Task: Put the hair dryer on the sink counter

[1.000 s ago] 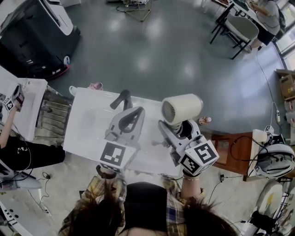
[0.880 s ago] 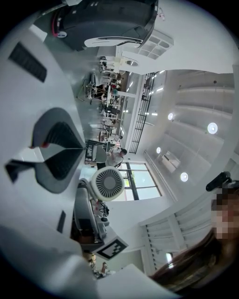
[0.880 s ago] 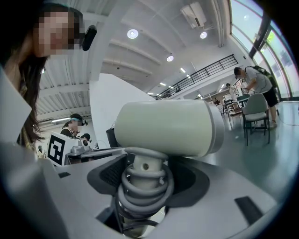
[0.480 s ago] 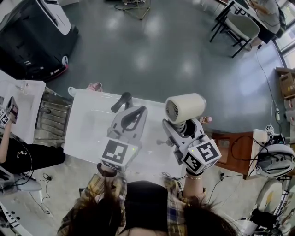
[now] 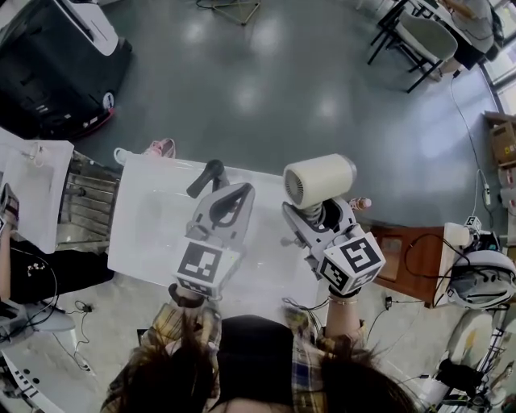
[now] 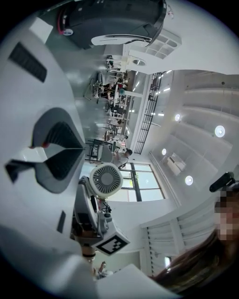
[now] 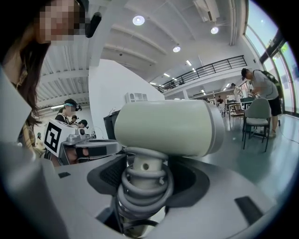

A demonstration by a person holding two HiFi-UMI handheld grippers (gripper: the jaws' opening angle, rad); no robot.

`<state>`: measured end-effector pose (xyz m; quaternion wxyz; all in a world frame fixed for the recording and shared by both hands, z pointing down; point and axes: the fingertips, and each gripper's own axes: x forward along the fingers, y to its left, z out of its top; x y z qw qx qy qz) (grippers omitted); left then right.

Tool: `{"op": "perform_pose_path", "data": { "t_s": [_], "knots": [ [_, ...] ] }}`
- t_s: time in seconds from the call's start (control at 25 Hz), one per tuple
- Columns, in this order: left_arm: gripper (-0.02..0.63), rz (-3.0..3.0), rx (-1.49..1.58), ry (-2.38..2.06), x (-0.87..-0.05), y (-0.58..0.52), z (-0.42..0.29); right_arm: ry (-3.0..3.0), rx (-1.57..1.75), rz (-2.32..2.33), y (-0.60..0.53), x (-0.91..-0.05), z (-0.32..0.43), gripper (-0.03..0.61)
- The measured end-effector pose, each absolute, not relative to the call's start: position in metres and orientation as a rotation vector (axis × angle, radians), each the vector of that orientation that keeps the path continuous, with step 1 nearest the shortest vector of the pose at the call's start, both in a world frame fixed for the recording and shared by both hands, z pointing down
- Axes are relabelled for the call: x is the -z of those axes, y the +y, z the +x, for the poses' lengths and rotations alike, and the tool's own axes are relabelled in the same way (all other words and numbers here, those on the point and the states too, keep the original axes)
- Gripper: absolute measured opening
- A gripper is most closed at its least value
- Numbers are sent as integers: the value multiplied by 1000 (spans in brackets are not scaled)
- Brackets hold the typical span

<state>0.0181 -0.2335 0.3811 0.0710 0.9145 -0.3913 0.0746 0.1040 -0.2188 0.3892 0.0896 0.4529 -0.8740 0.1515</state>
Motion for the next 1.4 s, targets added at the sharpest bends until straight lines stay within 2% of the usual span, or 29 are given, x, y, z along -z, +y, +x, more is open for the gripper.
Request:
{"op": "perform_pose_path", "data": {
  "t_s": [1.4],
  "knots": [
    [18,2605,-452,-1081,-480,-243,37,-2250,-380,805,-248,-556,106,282]
  ]
}}
